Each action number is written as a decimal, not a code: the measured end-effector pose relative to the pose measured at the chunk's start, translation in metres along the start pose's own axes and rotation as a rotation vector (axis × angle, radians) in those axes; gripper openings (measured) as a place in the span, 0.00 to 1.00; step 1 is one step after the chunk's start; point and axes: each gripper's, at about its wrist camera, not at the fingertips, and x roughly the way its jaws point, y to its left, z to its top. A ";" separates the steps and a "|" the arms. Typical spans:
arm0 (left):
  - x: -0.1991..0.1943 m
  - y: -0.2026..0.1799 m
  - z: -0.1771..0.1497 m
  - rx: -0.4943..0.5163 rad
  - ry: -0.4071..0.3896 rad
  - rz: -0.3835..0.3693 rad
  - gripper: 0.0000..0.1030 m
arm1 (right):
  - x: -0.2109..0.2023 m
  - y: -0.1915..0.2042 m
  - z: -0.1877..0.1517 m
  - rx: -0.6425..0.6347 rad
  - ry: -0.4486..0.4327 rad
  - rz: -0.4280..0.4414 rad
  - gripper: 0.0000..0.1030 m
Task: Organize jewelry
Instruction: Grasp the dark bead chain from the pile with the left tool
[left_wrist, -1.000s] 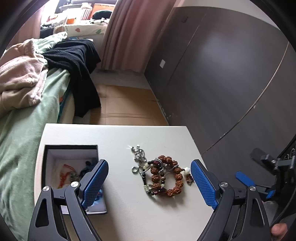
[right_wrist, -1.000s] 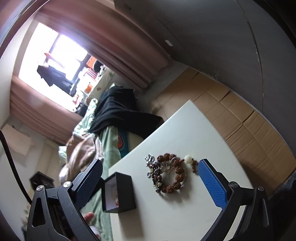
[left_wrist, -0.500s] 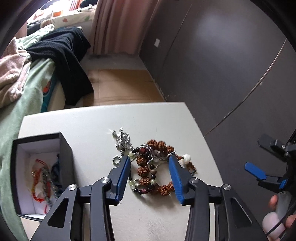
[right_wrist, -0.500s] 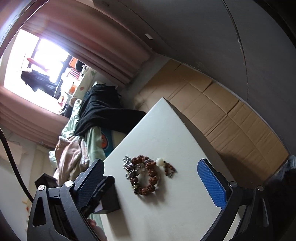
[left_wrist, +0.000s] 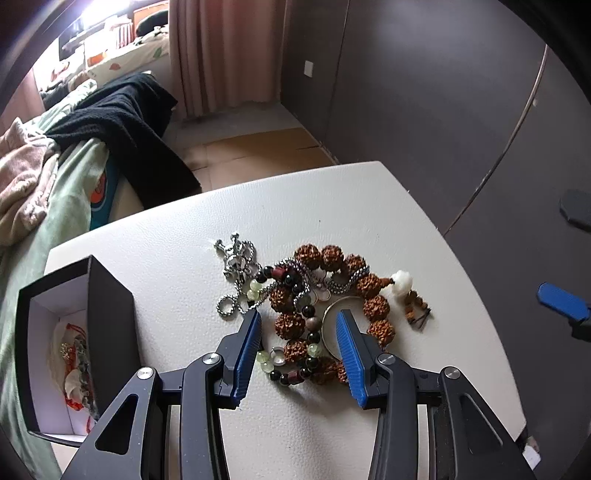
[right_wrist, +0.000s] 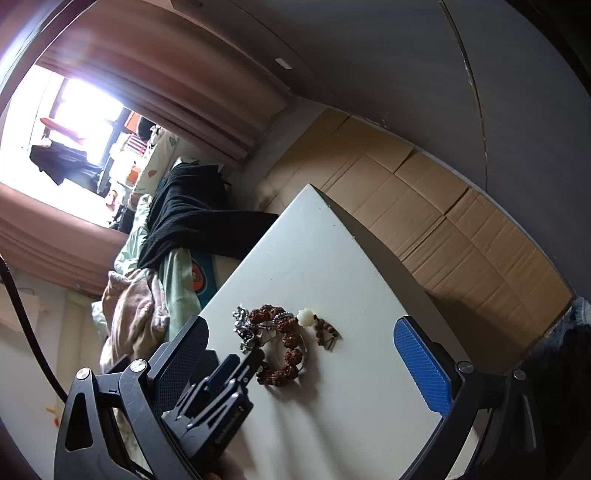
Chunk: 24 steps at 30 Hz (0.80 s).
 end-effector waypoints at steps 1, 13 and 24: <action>0.001 -0.001 -0.001 0.004 -0.004 0.012 0.42 | 0.000 -0.001 0.000 0.005 0.002 -0.001 1.00; -0.004 0.008 0.001 0.027 -0.040 0.035 0.10 | 0.005 0.004 -0.002 0.001 0.019 -0.004 1.00; -0.053 0.054 0.018 -0.110 -0.109 -0.109 0.10 | 0.023 0.018 -0.011 -0.041 0.058 0.003 0.97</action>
